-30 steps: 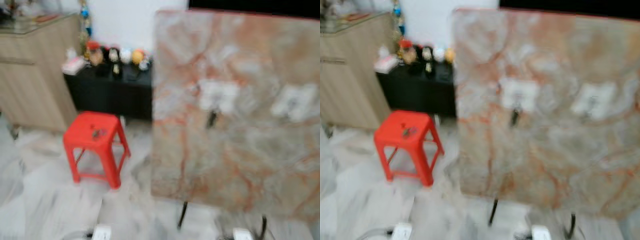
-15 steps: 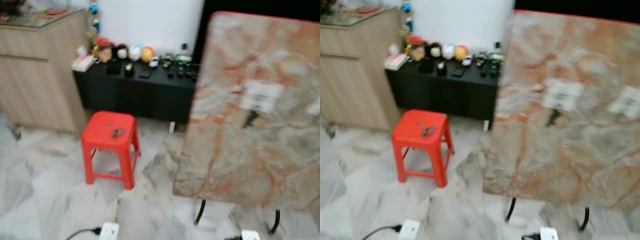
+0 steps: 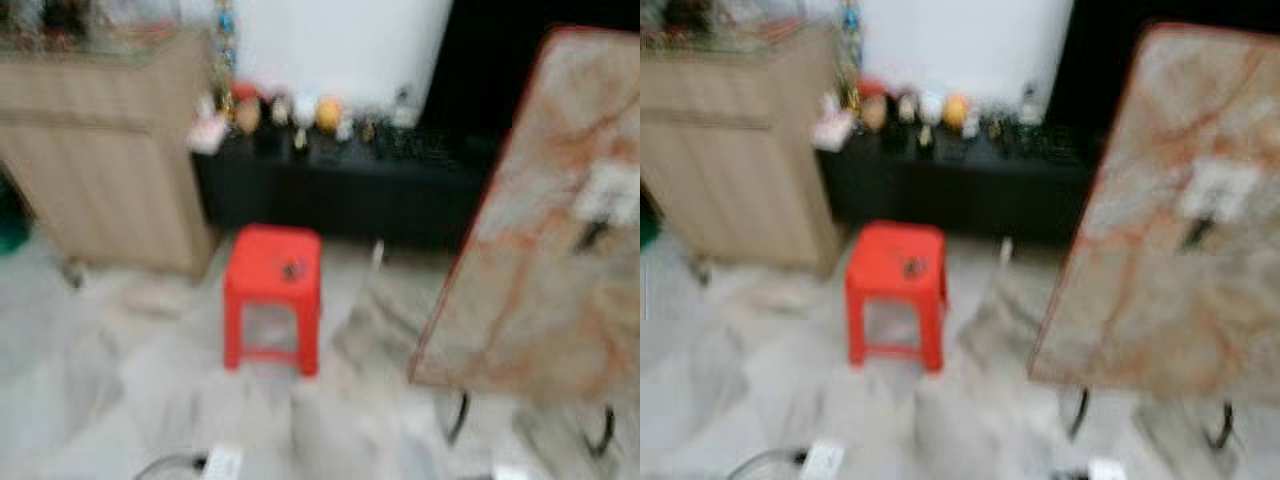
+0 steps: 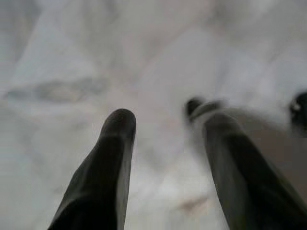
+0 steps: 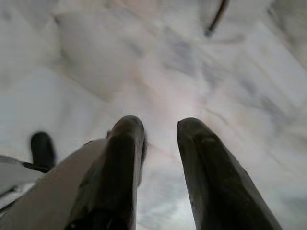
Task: Hang keys on a hook
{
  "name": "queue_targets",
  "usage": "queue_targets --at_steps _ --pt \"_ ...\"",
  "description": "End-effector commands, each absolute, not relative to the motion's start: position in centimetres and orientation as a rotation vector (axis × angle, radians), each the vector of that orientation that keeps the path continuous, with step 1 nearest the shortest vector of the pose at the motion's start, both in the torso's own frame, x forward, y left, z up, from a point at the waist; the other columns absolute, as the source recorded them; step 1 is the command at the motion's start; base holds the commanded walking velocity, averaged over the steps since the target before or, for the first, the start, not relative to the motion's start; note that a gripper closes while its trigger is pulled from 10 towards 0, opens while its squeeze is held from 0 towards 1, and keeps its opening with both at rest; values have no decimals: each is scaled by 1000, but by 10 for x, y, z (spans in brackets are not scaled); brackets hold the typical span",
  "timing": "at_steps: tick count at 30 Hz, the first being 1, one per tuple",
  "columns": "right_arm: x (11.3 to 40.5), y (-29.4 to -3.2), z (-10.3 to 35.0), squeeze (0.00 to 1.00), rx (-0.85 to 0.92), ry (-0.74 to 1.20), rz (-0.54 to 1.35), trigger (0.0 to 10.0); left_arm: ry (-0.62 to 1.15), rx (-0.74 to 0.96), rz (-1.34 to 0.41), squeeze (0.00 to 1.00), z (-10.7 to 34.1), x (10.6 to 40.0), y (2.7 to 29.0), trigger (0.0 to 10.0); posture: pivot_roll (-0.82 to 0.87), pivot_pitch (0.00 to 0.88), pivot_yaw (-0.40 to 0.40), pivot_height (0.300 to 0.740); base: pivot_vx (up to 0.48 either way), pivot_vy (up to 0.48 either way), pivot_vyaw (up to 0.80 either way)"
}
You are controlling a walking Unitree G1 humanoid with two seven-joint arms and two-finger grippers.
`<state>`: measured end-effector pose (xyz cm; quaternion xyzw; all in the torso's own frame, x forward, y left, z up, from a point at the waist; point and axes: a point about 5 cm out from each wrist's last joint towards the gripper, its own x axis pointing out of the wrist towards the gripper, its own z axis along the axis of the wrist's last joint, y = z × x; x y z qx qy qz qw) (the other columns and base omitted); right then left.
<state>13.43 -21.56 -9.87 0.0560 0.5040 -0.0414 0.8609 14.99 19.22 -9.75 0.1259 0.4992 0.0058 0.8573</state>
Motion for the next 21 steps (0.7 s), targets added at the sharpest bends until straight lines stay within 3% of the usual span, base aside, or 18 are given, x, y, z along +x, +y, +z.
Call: queue_targets --at_steps 1,8,15,21 --pt "134 -222 -98 0 121 1044 -123 10000 1085 261 -21 0 -101 143 188 10000 51 0 -69 722 0 446 0" --pt "139 -199 -100 0 172 1038 -102 10000 1056 257 57 0 -93 156 210 10000 28 0 -52 722 0 448 0" --pt "141 -193 -100 0 209 1031 -123 10000 1041 290 6 0 -90 164 207 10000 25 0 -14 722 0 445 0" --pt "143 -194 -99 0 210 1025 -118 10000 1035 271 19 0 -89 167 206 10000 24 0 -36 722 0 439 0"
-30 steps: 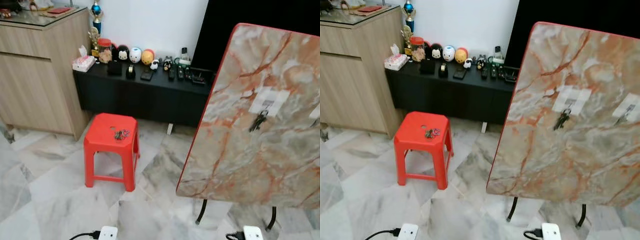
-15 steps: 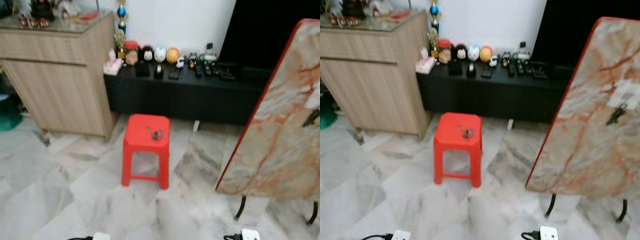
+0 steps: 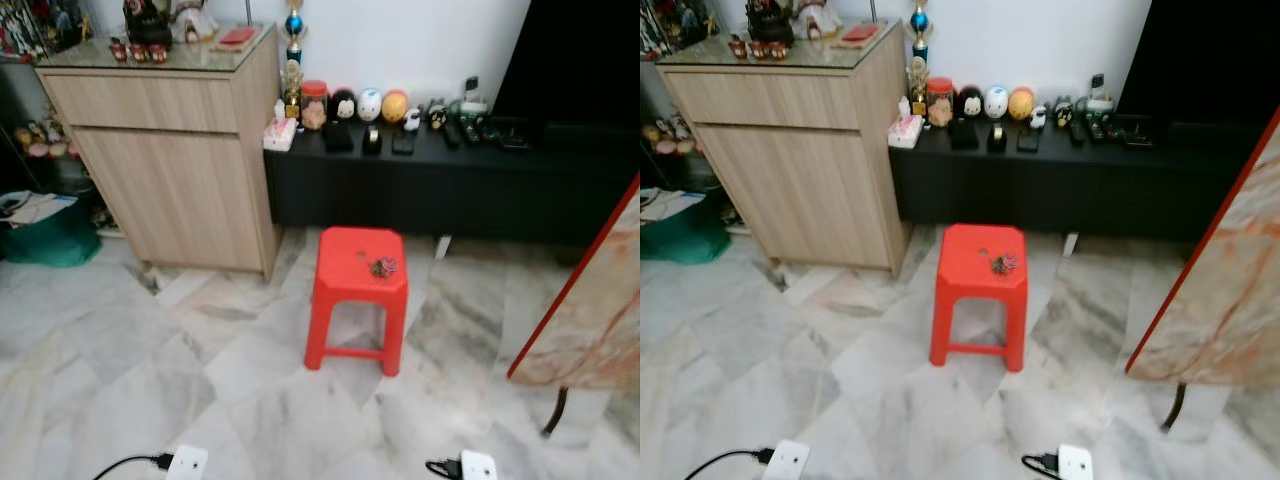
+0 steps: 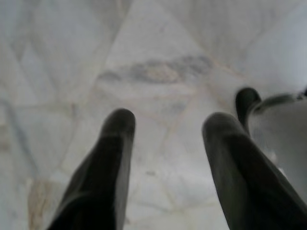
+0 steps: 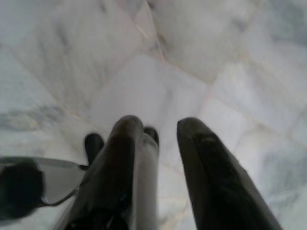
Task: Hang keys on a hook
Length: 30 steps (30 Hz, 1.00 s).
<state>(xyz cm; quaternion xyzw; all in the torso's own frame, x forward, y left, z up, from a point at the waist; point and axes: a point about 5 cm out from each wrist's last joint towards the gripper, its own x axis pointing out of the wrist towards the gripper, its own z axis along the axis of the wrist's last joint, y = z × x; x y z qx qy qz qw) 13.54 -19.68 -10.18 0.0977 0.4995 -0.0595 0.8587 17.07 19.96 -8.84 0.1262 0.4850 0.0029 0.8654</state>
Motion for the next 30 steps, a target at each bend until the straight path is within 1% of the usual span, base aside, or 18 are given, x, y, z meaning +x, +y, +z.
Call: queue_targets --at_steps 1,2,6,19,27,30 --pt "143 -194 -99 0 207 1026 -116 10000 1035 268 22 0 -89 167 206 10000 24 0 -36 722 0 424 0" --pt "143 -194 -99 0 205 1027 -115 10000 1035 267 23 0 -89 167 206 10000 25 0 -40 722 0 424 0" --pt "142 -195 -99 0 201 1026 -118 10000 1039 260 37 0 -90 163 208 10000 32 0 -55 722 0 0 0" --pt "143 -194 -99 0 206 1022 -124 10000 1039 211 38 0 -92 158 206 10000 34 0 -55 722 0 0 0" --pt "143 -193 -99 0 228 1009 -141 10000 1038 230 5 0 -92 161 205 10000 30 0 -44 722 254 0 0" --pt "143 -193 -99 0 237 1003 -150 10000 1033 213 12 0 -91 163 204 10000 31 0 -46 722 284 0 0"
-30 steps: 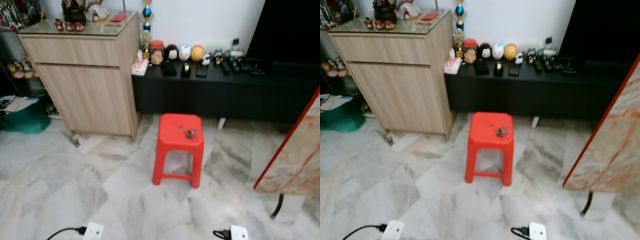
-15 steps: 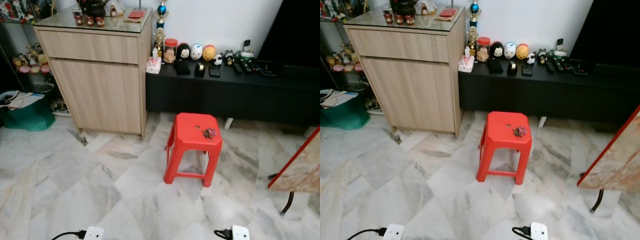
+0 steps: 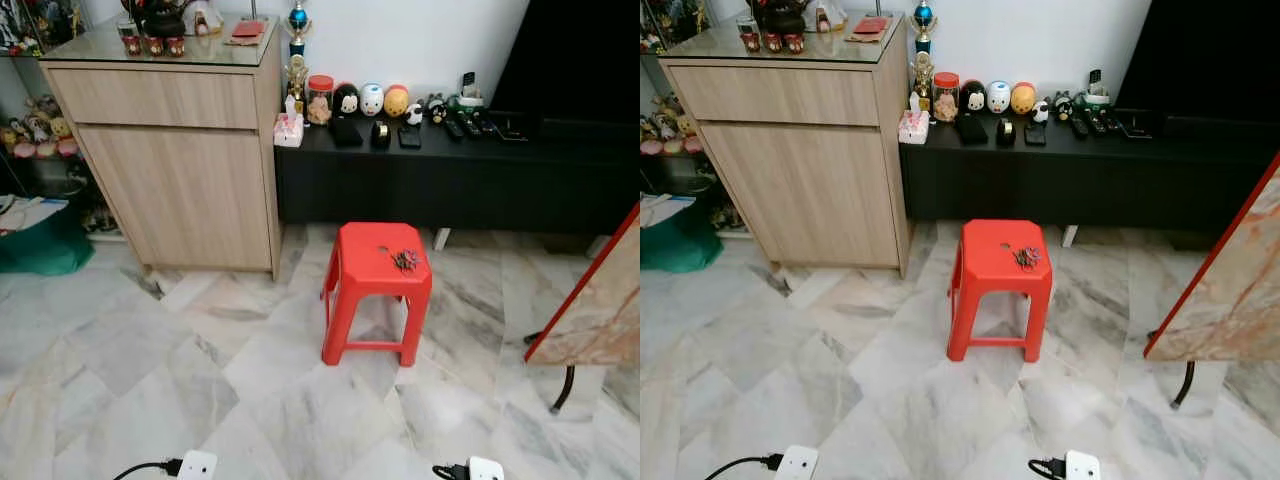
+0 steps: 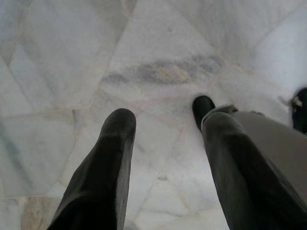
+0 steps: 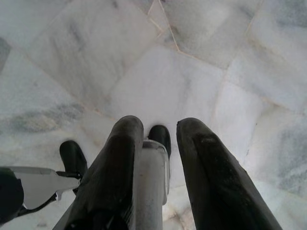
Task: Hang keys on a hook
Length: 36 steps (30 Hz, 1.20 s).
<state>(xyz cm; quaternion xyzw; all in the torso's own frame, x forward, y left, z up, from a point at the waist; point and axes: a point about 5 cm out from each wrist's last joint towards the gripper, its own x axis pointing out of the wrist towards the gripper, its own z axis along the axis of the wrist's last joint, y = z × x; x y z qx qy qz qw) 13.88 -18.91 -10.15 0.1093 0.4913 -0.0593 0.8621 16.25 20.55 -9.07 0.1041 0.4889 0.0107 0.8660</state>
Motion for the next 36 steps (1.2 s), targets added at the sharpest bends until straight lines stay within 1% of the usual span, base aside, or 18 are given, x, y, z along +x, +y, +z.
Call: queue_targets --at_steps 1,17,36 --pt "143 -193 -99 0 243 999 -156 10000 1033 210 15 0 -91 163 204 10000 31 0 -46 722 289 0 0" --pt "142 -193 -100 0 234 1012 -150 10000 1050 217 13 0 -93 157 205 10000 33 0 -50 722 307 0 0" --pt "141 -194 -100 0 221 1020 -151 10000 1042 212 9 0 -93 159 203 10000 32 0 -50 722 330 0 0"
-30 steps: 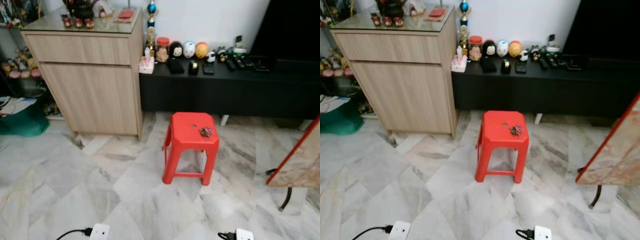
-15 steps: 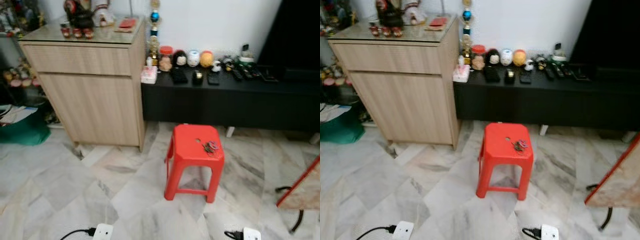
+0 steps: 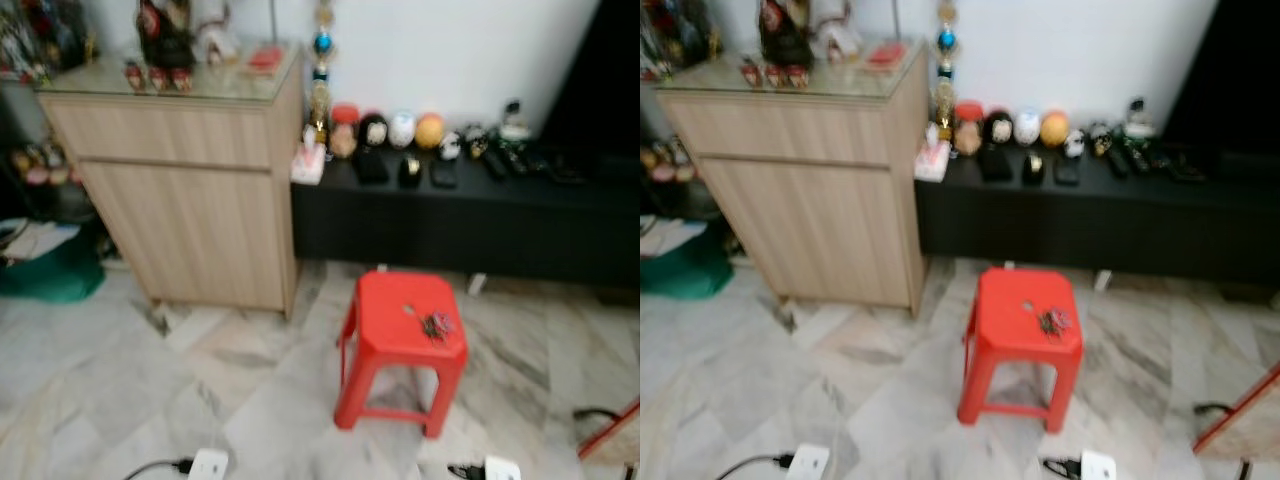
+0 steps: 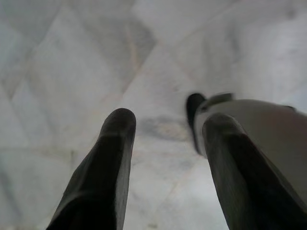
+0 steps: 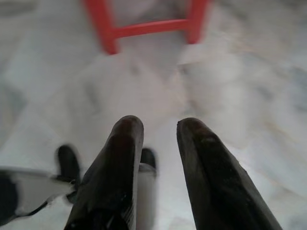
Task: Hang keys on a hook
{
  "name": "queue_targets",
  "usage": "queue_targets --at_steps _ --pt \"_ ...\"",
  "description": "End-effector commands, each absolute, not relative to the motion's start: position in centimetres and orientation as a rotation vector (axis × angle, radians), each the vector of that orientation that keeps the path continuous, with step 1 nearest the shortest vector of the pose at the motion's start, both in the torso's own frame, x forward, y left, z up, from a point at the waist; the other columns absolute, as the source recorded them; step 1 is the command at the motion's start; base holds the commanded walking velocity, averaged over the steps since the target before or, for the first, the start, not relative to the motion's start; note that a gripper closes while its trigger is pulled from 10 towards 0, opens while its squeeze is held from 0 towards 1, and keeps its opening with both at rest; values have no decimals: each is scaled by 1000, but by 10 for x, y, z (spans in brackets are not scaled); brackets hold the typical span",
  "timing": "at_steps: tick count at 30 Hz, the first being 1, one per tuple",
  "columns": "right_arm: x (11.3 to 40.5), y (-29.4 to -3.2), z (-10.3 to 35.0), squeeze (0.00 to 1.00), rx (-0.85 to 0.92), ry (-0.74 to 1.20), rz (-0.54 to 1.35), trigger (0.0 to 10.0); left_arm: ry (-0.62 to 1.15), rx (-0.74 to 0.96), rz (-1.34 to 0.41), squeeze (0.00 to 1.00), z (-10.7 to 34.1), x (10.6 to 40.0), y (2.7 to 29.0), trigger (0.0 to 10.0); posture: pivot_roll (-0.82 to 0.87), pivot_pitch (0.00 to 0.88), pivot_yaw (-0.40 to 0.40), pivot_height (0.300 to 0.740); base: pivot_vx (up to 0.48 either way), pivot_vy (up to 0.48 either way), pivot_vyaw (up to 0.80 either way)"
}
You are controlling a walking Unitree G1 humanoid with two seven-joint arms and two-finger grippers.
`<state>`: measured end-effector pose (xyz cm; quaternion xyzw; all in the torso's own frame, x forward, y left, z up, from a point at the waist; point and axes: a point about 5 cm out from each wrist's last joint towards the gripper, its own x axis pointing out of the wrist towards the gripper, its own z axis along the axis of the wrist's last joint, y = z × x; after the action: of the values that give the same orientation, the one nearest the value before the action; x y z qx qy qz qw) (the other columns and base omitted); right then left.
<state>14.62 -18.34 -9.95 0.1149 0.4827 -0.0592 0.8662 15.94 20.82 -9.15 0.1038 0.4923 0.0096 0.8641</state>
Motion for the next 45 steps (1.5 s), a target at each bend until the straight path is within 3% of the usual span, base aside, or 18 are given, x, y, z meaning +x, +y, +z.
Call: queue_targets --at_steps 1,28,45 --pt "141 -194 -100 0 221 1019 -152 10000 1043 211 8 0 -93 159 203 10000 31 0 -50 722 334 0 0" --pt "140 -194 -100 0 229 1014 -155 10000 1050 198 39 0 -94 157 204 10000 33 0 -50 722 331 0 -119" --pt "142 -195 -99 0 216 1006 -138 10000 1053 210 46 0 -94 154 210 10000 25 0 -50 722 0 -52 0"
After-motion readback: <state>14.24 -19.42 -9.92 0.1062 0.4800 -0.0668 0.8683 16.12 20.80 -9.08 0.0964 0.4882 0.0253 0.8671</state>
